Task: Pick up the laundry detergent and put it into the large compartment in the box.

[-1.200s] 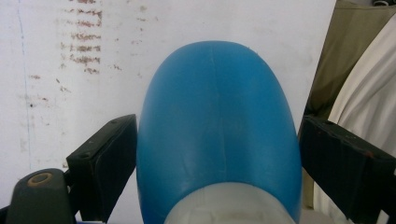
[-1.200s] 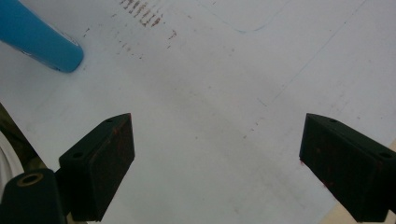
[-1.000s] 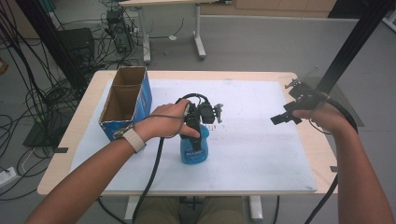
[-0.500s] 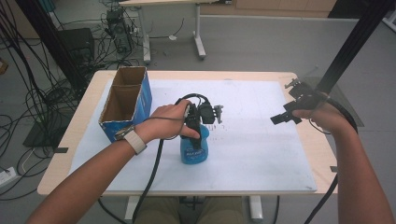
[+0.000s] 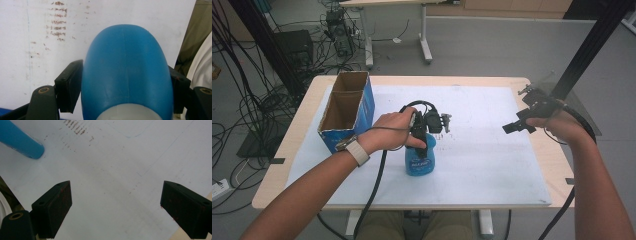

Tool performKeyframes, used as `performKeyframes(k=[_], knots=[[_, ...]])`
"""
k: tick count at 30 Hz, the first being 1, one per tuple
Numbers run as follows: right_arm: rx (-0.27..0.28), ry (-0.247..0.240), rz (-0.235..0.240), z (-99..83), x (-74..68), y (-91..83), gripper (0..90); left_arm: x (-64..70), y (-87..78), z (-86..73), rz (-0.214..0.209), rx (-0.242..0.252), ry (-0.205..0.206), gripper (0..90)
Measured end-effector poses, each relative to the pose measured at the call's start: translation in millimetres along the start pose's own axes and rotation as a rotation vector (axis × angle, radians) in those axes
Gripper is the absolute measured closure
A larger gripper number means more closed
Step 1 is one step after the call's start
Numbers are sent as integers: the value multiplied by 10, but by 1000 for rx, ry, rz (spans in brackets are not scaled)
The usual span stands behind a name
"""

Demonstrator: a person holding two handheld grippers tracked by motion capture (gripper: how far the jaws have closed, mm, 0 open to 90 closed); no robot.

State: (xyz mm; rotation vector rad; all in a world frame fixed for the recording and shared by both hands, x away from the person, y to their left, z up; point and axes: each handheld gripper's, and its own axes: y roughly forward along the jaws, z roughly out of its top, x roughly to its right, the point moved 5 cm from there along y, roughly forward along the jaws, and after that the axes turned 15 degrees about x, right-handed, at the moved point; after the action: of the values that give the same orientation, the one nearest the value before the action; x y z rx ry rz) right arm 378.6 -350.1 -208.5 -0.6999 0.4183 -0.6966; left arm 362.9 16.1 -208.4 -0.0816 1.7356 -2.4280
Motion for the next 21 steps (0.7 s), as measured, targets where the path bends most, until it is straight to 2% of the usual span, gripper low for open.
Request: performKeyframes(k=[5, 6, 7, 21], knots=[[2, -2, -2, 3, -8, -6, 103, 0, -9, -4, 0, 4, -1, 297], [2, -1, -1, 3, -9, -6, 103, -23, -19, -17, -24, 15, -9, 374], [3, 0, -2, 2, -13, -7, 103, -27, -16, -22, -24, 17, -16, 379], [2, 1, -7, -14, -13, -28, 105, -32, -9, -9, -26, 10, -16, 380]])
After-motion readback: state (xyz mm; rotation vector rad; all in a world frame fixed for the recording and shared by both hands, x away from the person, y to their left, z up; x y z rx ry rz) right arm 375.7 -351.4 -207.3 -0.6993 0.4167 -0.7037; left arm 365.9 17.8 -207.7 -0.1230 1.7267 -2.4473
